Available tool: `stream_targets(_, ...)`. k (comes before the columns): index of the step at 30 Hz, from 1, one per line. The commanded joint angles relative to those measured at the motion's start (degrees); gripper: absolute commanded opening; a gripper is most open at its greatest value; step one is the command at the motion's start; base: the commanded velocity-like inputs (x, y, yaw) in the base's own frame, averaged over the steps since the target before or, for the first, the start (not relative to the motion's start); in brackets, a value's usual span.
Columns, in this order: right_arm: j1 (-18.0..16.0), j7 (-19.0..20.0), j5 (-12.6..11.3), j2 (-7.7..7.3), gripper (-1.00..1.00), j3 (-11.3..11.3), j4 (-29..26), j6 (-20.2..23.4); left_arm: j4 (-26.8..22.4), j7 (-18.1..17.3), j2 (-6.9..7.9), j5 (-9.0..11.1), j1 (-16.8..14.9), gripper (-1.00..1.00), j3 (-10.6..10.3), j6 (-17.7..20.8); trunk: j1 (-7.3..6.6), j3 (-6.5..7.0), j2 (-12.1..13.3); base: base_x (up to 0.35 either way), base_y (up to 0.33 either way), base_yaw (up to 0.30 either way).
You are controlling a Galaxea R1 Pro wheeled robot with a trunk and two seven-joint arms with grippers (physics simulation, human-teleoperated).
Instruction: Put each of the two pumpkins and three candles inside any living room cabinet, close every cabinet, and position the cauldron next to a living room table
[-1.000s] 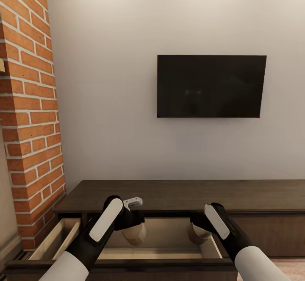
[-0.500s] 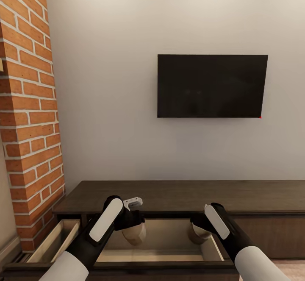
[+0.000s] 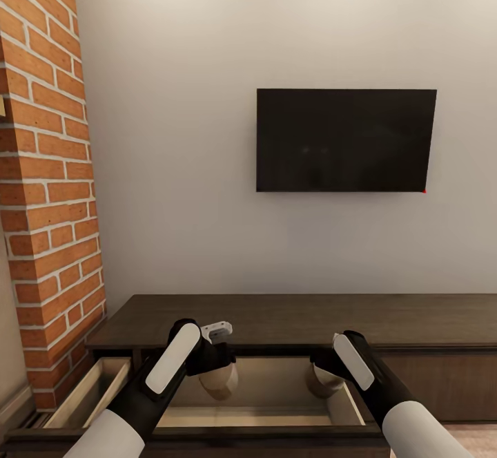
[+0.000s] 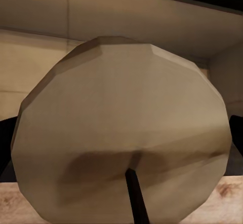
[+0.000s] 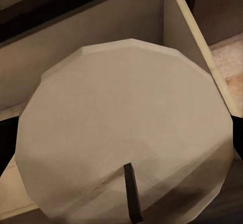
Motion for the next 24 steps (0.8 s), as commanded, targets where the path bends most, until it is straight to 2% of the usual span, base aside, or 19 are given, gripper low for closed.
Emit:
stream_targets(1, -0.1, -0.6, -0.6, -0.07, -1.00, 0.3, -0.1, 0.0, 0.0, 0.6, 0.00, 0.5, -0.1, -1.00, 0.0, 0.0, -0.01, -0.08, 0.0, 0.000, 0.000, 0.000)
stream_targets(16, 0.0, -0.5, -0.6, -0.15, -1.00, 0.3, -0.4, 0.0, 0.0, 0.6, 0.00, 0.5, -0.1, -1.00, -0.1, 0.0, 0.37, -3.40, -0.2, 0.000, 0.000, 0.000)
stream_targets(24, -0.1, -0.5, -0.6, -0.12, -1.00, 0.3, -0.4, 0.0, 0.0, 0.6, 0.00, 0.5, -0.1, -1.00, 0.0, 0.0, 0.37, -3.40, -0.2, 0.000, 0.000, 0.000)
